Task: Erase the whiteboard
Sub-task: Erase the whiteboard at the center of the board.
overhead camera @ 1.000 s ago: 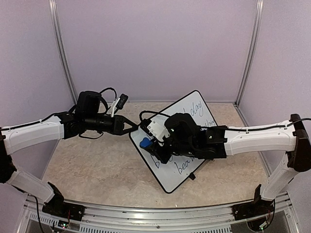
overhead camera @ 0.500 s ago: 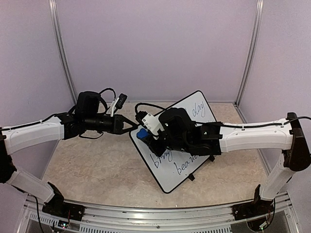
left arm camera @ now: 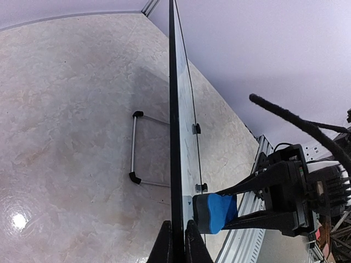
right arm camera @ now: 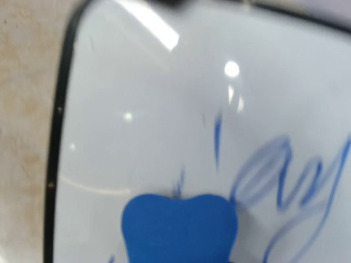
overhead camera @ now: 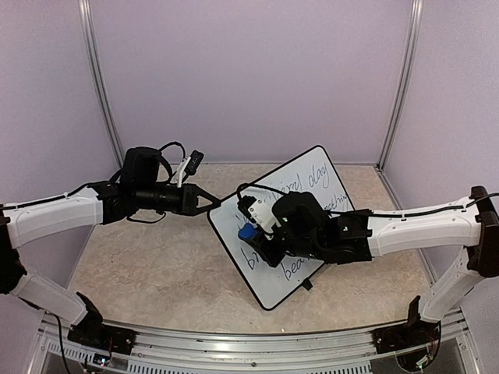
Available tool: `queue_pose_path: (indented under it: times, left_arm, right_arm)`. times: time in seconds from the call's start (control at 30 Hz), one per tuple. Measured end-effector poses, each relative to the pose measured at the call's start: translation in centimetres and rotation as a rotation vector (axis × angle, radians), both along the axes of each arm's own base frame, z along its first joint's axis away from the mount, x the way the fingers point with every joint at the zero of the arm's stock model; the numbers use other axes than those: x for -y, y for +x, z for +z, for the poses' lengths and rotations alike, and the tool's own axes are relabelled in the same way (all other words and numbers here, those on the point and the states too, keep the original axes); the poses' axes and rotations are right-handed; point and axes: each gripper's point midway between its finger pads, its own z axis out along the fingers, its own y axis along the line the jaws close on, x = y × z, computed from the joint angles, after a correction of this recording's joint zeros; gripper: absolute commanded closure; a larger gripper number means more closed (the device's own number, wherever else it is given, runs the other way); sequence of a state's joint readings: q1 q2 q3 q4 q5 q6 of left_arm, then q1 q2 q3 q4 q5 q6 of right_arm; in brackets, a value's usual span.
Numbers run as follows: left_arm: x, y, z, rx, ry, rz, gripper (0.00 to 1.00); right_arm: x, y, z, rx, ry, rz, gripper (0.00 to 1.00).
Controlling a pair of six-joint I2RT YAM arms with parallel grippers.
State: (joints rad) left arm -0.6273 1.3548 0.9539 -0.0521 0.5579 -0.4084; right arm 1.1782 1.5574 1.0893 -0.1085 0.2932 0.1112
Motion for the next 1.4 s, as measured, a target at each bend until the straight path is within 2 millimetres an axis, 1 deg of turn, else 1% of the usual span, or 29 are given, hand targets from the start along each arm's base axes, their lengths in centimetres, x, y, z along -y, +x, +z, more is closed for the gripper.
queue_pose_path:
  times: [0.07, 0.13, 0.3, 0.37, 0.53, 0.6, 0.73, 0.87, 1.0, 1.1, 1.3, 1.4]
  left_arm:
    - [0.0, 0.0, 0.0, -0.002, 0.000, 0.001, 1.00]
    - [0.0, 0.0, -0.1, -0.004, 0.000, 0.002, 1.00]
    - [-0.1, 0.0, -0.1, -0.004, -0.001, 0.003, 1.00]
    - [-0.2, 0.1, -0.2, -0.005, 0.000, 0.006, 1.00]
    - [-0.1, 0.1, -0.2, -0.004, -0.002, 0.004, 1.00]
    - [-0.2, 0.1, -0.2, -0.004, -0.002, 0.005, 1.00]
    - [-0.2, 0.1, -0.3, -0.003, -0.003, 0.006, 1.00]
    - [-0.2, 0.1, -0.3, -0.002, -0.004, 0.006, 1.00]
    - [-0.2, 0.1, -0.2, -0.002, -0.010, 0.004, 1.00]
    - [-0.2, 0.0, -0.2, -0.005, -0.012, 0.002, 1.00]
    - [-0.2, 0.1, -0.2, -0.002, -0.013, 0.004, 1.00]
    - [-0.3, 0.1, -0.3, -0.003, -0.012, 0.007, 1.00]
  right_arm:
    - [0.7, -0.3, -0.7, -0.017, -0.005, -0.009, 0.75]
    - [1.0, -0.4, -1.0, -0.025, -0.006, -0.013, 0.75]
    - [0.8, -0.3, -0.9, -0.022, -0.007, -0.014, 0.75]
    - [0.5, 0.0, -0.6, -0.010, -0.013, -0.013, 0.75]
    - [-1.5, 1.2, 1.5, 0.044, 0.011, -0.011, 0.75]
    - [-2.0, 1.6, 2.1, 0.058, 0.018, -0.008, 0.75]
    - [-2.1, 1.8, 2.1, 0.061, 0.022, -0.007, 0.75]
    - [-1.7, 1.6, 1.6, 0.054, 0.036, -0.013, 0.75]
    - [0.2, 0.8, 0.1, 0.019, 0.023, -0.027, 0.75]
    - [1.1, 0.5, -0.6, 0.004, 0.017, -0.037, 0.75]
    - [0.9, 0.7, -0.5, 0.010, 0.011, -0.038, 0.75]
    - [0.1, 1.4, 0.3, 0.028, 0.019, -0.040, 0.75]
